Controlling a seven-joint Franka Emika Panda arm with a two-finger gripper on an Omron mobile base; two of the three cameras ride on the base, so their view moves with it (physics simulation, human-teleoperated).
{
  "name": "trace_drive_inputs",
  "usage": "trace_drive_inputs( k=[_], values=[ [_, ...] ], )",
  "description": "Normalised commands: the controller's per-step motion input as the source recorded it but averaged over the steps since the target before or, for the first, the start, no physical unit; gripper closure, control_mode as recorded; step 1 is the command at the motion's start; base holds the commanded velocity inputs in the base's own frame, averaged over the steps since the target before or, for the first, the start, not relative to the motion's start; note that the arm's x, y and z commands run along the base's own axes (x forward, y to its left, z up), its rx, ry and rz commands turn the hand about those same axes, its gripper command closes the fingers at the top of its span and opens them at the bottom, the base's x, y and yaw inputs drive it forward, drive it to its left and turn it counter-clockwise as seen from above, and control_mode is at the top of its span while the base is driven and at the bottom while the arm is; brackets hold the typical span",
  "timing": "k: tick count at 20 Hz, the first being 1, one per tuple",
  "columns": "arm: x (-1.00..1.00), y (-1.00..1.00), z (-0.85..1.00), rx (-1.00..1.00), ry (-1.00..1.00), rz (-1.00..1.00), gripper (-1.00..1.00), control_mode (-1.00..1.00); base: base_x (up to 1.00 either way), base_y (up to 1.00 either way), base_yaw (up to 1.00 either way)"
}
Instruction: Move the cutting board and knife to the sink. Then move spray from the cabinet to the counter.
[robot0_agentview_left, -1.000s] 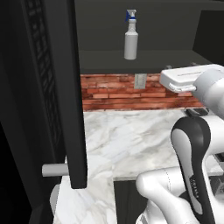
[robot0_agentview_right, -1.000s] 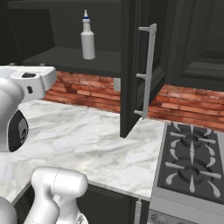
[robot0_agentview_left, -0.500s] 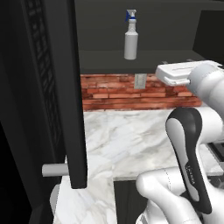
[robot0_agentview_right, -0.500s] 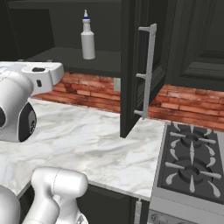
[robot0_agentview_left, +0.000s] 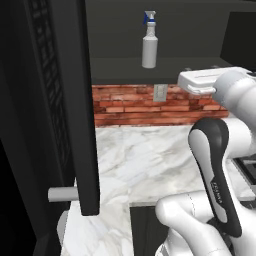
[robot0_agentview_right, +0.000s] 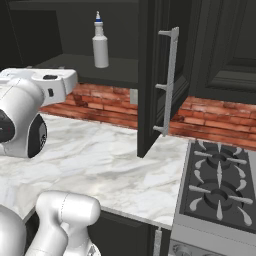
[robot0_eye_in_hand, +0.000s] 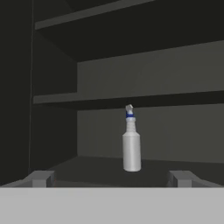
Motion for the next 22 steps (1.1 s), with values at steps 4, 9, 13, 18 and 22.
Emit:
trace_drive_inputs(
  k=[4,9,13,18,22],
  values=[
    [0.14,-0.06,0.0,0.0,0.0,0.0,-1.0,-1.0,0.0,0.0,0.0],
    [0.2,-0.07,0.0,0.0,0.0,-0.01,-1.0,-1.0,0.0,0.0,0.0],
    [0.06,0.0,0.0,0.0,0.0,-0.08,-1.0,-1.0,0.0,0.0,0.0],
    [0.0,0.0,0.03,0.0,0.0,-0.03,-1.0,-1.0,0.0,0.0,0.0],
    [0.0,0.0,0.09,0.0,0.0,0.0,-1.0,-1.0,0.0,0.0,0.0]
  ],
)
